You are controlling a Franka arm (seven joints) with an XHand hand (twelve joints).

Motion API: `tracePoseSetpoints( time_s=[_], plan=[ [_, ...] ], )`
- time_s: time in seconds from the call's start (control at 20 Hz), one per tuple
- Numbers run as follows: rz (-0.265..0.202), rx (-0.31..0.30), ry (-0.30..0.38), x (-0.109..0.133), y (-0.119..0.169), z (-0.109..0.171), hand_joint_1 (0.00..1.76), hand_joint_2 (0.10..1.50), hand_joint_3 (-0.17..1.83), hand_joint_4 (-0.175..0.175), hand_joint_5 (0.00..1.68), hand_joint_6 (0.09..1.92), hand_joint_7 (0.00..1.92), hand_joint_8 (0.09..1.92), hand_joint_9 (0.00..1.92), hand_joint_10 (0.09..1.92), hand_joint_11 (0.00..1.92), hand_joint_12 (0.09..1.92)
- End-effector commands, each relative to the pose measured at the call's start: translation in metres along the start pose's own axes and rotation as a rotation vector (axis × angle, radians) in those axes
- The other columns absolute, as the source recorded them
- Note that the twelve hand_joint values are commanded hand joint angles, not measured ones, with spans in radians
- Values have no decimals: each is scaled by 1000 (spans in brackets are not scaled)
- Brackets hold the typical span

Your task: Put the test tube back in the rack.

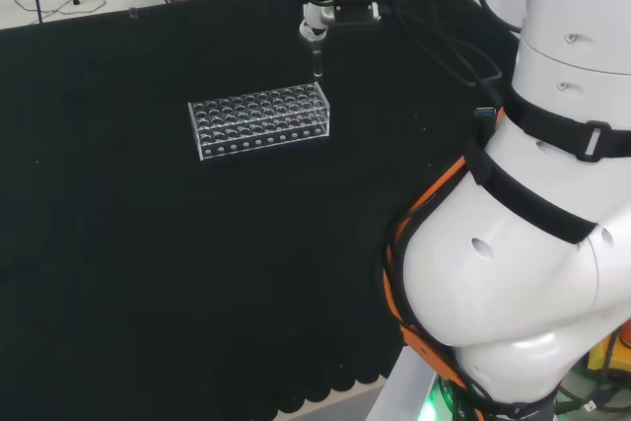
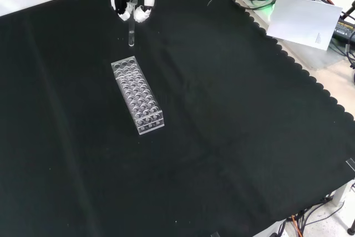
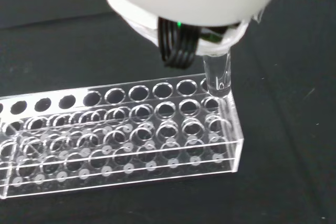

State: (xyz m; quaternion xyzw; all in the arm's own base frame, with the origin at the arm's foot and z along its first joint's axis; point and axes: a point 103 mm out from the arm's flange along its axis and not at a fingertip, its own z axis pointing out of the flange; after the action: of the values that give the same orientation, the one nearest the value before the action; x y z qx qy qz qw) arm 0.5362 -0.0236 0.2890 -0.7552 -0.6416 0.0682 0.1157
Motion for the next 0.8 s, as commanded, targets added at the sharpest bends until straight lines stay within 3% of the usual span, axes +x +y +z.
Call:
tracePoseSetpoints(
  time_s=[0.05, 0.8],
  plan=[
    [-22, 5, 11, 13, 1, 6, 1332, 509, 882, -175, 1321, 646, 1375, 660, 1561, 803, 1305, 1040],
    [-2, 55, -19, 1, 8, 28, 1332, 508, 884, -175, 1321, 649, 1374, 662, 1561, 804, 1303, 1038]
  ],
)
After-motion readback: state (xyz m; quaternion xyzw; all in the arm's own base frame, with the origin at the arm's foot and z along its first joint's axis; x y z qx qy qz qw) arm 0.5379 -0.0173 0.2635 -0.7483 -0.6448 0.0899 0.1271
